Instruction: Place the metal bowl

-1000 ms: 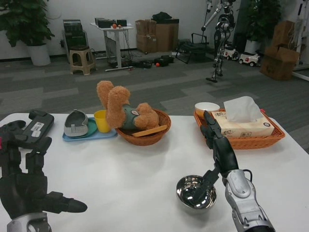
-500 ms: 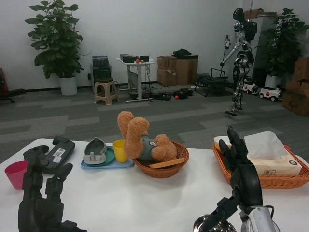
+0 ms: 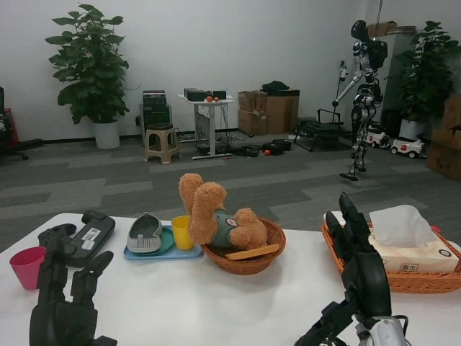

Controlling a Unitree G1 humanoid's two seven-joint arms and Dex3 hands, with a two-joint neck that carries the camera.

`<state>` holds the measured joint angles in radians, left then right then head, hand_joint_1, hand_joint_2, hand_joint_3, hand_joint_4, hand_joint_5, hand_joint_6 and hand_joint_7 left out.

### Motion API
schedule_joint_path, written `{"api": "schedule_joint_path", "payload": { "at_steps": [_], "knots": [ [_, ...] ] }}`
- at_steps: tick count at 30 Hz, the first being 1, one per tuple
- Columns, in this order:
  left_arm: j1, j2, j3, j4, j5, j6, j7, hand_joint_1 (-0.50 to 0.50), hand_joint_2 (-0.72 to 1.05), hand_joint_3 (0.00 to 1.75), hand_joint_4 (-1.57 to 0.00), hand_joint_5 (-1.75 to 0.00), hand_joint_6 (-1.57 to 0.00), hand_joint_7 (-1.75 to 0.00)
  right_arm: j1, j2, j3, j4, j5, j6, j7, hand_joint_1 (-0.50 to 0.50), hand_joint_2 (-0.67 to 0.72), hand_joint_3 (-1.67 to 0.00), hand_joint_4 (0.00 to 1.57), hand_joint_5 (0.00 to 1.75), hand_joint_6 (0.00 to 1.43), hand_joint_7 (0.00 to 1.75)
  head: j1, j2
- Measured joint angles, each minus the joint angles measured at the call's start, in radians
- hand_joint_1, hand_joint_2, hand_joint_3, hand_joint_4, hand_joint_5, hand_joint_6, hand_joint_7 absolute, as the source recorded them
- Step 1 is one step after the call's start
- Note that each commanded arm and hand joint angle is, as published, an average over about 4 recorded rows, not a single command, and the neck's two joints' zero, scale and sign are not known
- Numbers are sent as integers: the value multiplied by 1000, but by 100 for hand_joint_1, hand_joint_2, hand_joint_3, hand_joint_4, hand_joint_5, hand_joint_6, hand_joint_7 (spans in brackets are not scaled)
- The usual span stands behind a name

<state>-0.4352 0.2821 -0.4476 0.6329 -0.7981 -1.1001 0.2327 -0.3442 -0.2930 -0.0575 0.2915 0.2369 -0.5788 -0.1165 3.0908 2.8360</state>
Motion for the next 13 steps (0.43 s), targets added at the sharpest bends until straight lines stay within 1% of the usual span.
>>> {"api": "schedule_joint_path", "payload": {
  "at_steps": [5,6,9,11,13],
  "knots": [
    [-2,0,0,1,0,0,0,-50,-72,0,-94,-110,0,-7,0,-1,12,4,3,-15,-11,-46,72,0,0,0,0,0,-2,-1],
    [-2,0,0,1,0,0,0,-50,-72,0,-94,-108,0,-7,0,-2,12,5,4,-18,-14,-46,72,0,0,0,0,0,-2,-2],
    [-3,0,0,1,0,0,0,-50,-72,0,-94,-108,0,-3,0,-3,15,10,4,-28,-21,-46,72,0,0,0,0,0,-1,-6],
    [-3,0,0,1,0,0,0,-50,-72,0,-94,-113,0,0,0,-4,20,16,5,-35,-24,-46,72,0,0,0,0,0,0,-7],
    [-3,0,0,1,0,0,0,-50,-72,0,-94,-113,0,0,-1,-5,24,20,8,-39,-26,-44,72,0,0,0,0,0,1,-7]
  ]
}}
